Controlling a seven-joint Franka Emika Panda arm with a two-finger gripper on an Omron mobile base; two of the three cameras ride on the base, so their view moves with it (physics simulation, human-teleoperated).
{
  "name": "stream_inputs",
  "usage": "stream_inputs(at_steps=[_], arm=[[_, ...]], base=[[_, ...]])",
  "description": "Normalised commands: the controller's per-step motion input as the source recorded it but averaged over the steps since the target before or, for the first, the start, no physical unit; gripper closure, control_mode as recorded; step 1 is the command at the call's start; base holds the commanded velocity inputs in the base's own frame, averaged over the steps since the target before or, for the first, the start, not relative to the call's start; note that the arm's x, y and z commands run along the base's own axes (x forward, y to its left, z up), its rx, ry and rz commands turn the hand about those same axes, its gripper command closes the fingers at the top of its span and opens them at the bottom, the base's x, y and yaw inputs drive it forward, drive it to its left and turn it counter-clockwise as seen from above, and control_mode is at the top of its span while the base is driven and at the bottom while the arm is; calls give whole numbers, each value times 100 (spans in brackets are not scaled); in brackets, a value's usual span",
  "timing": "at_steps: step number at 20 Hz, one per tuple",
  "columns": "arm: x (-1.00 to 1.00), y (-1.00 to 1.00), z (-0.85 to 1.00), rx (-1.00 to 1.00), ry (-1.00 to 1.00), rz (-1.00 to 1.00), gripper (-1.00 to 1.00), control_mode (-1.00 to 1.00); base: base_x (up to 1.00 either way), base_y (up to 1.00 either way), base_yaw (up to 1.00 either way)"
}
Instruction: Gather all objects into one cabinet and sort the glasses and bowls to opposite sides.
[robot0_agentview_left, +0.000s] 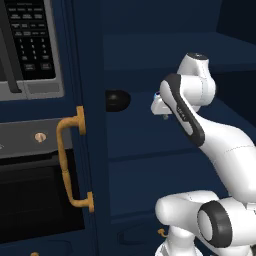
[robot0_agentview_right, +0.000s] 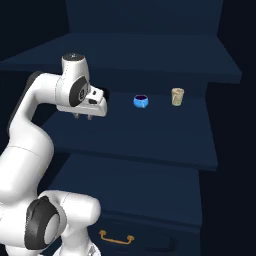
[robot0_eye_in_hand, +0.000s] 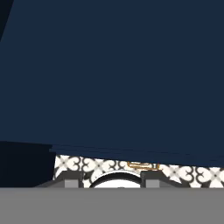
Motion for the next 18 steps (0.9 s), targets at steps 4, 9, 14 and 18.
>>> stream_inputs(at_steps=[4, 9, 14, 18], arm=[[0, 0, 0, 0, 0, 0, -100, 100], [0, 0, 0, 0, 0, 0, -100, 100], [0, 0, 0, 0, 0, 0, -100, 100], [0, 0, 0, 0, 0, 0, -100, 100]], base=[[0, 0, 0], [-5, 0, 0], [-56, 0, 0], [-95, 0, 0]])
